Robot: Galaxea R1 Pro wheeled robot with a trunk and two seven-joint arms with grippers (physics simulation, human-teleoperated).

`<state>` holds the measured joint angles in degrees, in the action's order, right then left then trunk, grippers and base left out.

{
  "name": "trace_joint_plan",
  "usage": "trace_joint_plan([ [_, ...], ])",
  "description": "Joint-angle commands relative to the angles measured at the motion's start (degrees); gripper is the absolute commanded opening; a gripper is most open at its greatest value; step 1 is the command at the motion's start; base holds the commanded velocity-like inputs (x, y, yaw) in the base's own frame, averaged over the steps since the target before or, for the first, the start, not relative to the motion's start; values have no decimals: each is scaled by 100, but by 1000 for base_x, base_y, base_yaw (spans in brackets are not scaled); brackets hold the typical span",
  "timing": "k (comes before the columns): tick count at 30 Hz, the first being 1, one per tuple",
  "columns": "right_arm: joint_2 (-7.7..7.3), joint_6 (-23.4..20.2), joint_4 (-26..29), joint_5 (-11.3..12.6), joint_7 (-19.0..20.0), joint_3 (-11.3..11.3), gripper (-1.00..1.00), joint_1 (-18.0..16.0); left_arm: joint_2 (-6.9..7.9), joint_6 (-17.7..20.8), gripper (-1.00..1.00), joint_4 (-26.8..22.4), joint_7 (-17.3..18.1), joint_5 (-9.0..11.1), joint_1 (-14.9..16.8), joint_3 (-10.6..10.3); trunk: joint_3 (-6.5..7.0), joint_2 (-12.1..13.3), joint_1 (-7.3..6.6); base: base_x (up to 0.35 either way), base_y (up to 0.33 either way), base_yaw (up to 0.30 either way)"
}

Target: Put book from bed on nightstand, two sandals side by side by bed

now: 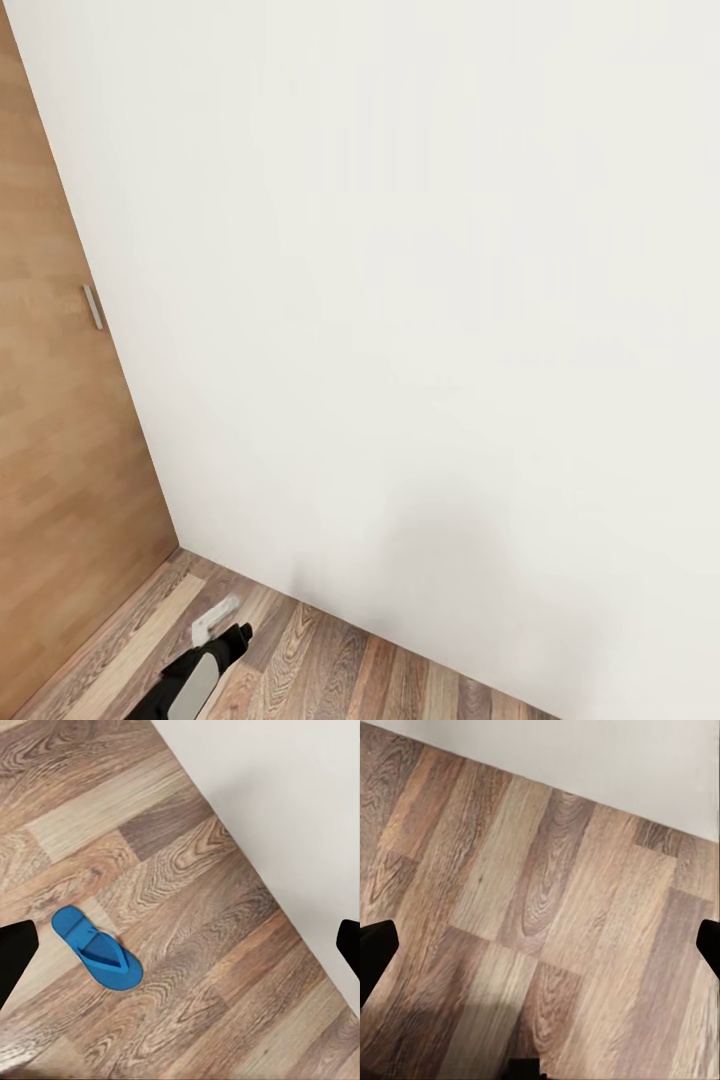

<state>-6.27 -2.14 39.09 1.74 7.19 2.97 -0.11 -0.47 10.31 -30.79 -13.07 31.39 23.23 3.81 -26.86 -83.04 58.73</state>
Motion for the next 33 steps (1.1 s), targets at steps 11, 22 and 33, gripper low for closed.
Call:
trace_joint_plan([
  [11,-588,-2650,1257,1120,2572,87,100,-3,-14,0,100,44,-12,51,6,132,-7,-3,0,0,0,0],
  [22,-702,-4089,2403,1450,3337,111,100,-8,-30,-6,100,39,-12,51,6,138,-7,-3,0,0,0,0],
  [33,-702,-4718,3115,2227,3358,124,100,-42,-40,-11,100,38,-12,51,6,130,-7,-3,0,0,0,0],
])
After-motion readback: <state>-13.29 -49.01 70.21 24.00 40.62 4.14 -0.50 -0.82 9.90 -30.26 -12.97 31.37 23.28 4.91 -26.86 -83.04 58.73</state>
